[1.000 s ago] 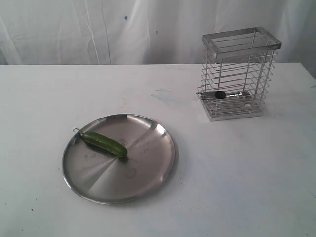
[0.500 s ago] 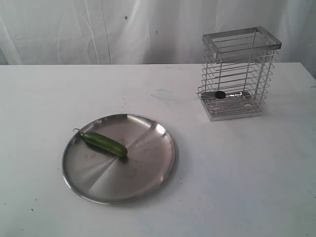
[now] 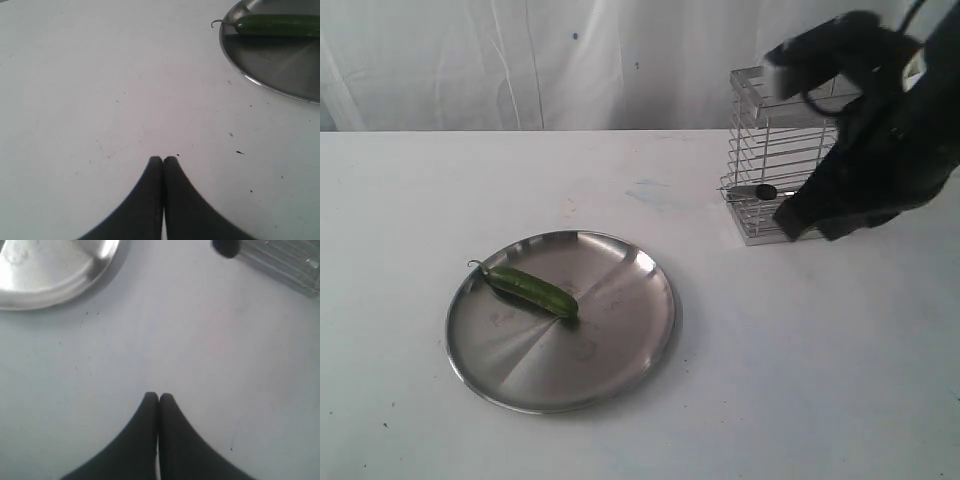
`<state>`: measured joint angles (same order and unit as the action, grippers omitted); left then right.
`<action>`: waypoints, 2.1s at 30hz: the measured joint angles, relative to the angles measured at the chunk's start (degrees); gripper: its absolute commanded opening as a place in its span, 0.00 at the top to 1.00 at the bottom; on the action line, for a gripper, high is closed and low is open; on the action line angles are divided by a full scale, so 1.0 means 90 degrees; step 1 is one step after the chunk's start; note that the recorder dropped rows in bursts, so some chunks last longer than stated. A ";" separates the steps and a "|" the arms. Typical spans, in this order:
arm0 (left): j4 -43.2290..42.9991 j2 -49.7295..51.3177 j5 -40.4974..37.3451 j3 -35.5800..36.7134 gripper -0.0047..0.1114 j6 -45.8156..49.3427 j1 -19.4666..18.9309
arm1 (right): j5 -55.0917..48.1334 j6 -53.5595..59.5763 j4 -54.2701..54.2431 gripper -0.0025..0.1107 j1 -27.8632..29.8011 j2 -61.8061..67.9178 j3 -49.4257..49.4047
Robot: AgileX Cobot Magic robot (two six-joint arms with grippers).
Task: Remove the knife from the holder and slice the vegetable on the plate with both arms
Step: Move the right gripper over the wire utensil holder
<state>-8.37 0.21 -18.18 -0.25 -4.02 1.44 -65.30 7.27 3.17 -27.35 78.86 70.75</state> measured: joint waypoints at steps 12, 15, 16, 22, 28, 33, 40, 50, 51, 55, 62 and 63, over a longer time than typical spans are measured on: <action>0.0000 0.0000 0.0000 0.0000 0.96 0.0000 0.0000 | -0.0477 -0.0807 0.1977 0.98 -0.2570 0.1781 0.1578; 0.0000 0.0000 0.0000 0.0000 0.96 0.0000 0.0000 | -0.0477 -0.0807 0.2810 0.98 -0.2751 0.2491 0.2120; 0.0000 0.0000 0.0000 0.0000 0.96 0.0000 0.0000 | -0.0477 -0.0807 0.3128 0.98 -0.2768 0.2701 0.2246; 0.0000 0.0000 0.0000 0.0000 0.96 0.0000 0.0000 | -0.0477 -0.1054 0.4493 0.98 -0.2617 0.4181 0.2801; 0.0000 0.0000 0.0000 0.0000 0.96 0.0000 0.0000 | -0.0477 -0.1145 0.4769 0.72 -0.2617 0.4032 0.2842; 0.0000 0.0000 0.0000 0.0000 0.96 0.0000 0.0000 | -0.0477 -0.1127 0.4625 0.47 -0.2579 0.3926 0.2842; 0.0000 0.0000 0.0000 0.0000 0.96 0.0000 0.0000 | -0.0477 -0.1362 0.4593 0.47 -0.1854 0.4087 0.2733; 0.0000 0.0000 0.0000 0.0000 0.96 0.0000 0.0000 | -0.0477 -0.1466 0.4449 0.47 -0.1493 0.4087 0.2623; 0.0000 0.0000 0.0000 0.0000 0.96 0.0000 0.0000 | -0.0477 -0.1469 0.4452 0.47 -0.1463 0.4087 0.2560; 0.0000 0.0000 0.0000 0.0000 0.96 0.0000 0.0000 | -0.0489 -0.1469 0.4438 0.47 -0.1406 0.4092 0.2327; 0.0000 0.0000 0.0000 0.0000 0.96 0.0000 0.0000 | -0.0489 -0.1480 0.4476 0.47 -0.1151 0.4092 0.2299; 0.0000 0.0000 0.0000 0.0000 0.96 0.0000 0.0000 | -0.0489 -0.1480 0.4476 0.47 -0.1151 0.4092 0.2299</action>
<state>-8.37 0.21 -18.18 -0.25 -4.02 1.44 -69.70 -6.06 43.46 -37.71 115.69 91.45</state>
